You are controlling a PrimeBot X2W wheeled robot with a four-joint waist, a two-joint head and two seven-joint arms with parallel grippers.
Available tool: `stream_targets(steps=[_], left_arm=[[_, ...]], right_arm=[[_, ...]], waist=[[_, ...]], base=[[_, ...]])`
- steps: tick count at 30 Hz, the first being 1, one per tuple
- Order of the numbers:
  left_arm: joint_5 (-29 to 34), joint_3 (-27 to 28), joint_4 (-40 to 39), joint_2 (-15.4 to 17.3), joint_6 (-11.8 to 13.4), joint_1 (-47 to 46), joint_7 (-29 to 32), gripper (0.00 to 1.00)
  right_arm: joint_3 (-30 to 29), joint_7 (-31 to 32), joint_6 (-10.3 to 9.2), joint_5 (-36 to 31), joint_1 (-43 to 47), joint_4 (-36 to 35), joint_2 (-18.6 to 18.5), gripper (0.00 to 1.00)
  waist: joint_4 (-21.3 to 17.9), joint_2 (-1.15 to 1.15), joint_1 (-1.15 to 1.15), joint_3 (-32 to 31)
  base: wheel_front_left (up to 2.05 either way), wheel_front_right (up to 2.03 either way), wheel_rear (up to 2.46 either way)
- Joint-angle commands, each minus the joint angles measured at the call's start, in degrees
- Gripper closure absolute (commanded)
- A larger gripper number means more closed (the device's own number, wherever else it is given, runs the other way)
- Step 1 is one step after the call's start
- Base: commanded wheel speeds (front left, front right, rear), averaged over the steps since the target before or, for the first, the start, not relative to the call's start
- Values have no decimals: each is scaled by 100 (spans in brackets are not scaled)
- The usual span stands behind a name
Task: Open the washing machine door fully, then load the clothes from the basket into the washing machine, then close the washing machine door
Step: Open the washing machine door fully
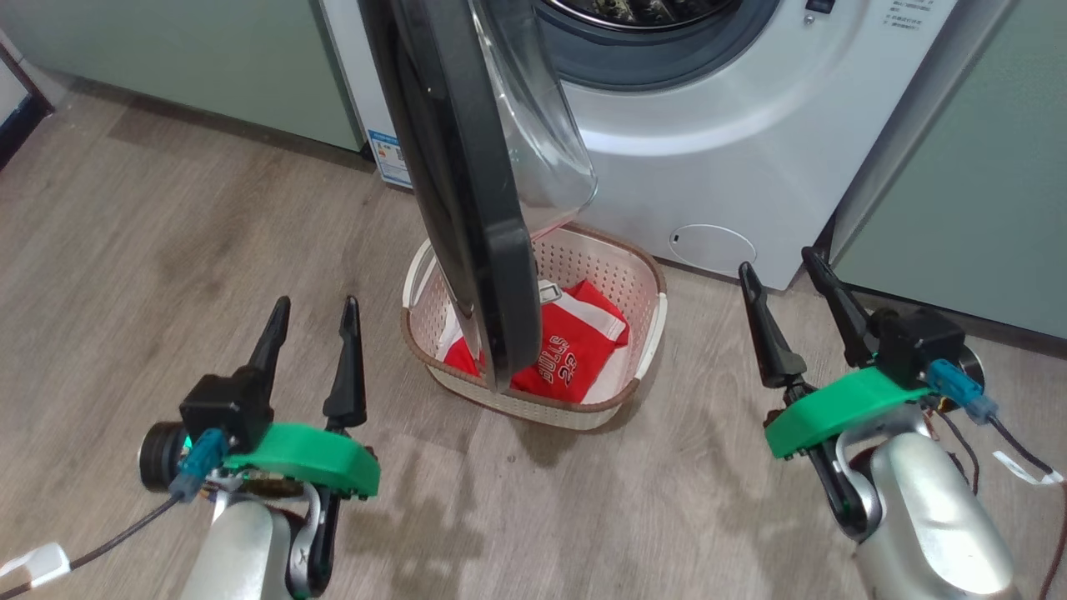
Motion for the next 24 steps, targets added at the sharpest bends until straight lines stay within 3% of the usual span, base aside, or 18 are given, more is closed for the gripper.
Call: stream_targets(steps=[1,17,20,24], left_arm=[[42,157,-180,101,31,-105,-31,0],[-7,126,-144,109,45,-111,-31,0],[-15,116,-130,114,44,-108,-31,100],[-24,106,-116,115,58,-108,-31,100]], right_arm=[[140,-60,0,-71,-172,-135,68,0],[122,-63,0,-133,-232,-71,99,0],[117,-64,0,-142,-232,-68,101,0],[118,-64,0,-144,-230,-67,103,0]], waist=[[5,0,0,-1],[29,0,0,44],[30,0,0,42],[40,0,0,43]], base=[[0,0,0],[0,0,0],[0,0,0],[0,0,0]])
